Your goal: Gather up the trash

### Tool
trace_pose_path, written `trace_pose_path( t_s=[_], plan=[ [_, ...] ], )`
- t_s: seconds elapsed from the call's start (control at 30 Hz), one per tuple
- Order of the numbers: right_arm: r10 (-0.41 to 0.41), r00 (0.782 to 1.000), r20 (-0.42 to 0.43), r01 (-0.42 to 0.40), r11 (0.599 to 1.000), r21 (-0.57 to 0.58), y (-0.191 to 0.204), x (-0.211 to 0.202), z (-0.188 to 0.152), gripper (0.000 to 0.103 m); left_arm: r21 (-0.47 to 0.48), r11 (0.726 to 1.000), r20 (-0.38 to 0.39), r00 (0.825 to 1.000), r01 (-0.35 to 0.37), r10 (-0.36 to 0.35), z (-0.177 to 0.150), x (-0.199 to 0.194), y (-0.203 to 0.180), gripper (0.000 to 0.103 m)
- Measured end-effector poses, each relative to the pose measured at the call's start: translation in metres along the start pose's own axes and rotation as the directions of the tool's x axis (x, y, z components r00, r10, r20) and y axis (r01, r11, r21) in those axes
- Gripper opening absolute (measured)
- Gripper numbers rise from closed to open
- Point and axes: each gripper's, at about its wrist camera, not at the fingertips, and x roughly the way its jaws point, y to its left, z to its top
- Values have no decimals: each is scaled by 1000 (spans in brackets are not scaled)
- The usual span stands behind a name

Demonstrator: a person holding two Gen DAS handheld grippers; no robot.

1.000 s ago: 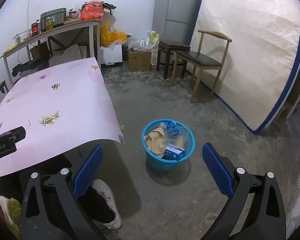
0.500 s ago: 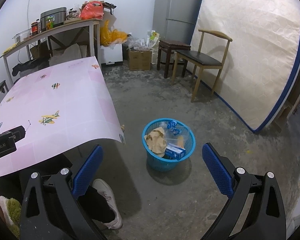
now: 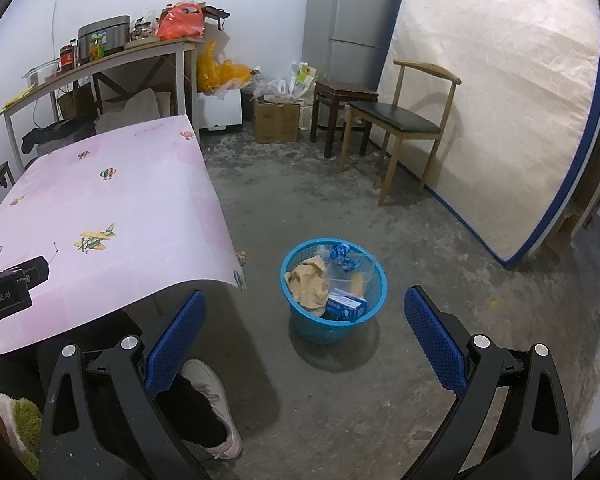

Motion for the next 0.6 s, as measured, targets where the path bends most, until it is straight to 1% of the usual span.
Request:
trace_pose_path(
  t_s=[0.6],
  plan=[
    [2,1000,3,-2,1000,-1,-2,-1,5,95,-4,1000,0,1000,2,-2,2,0,1,98]
  ],
)
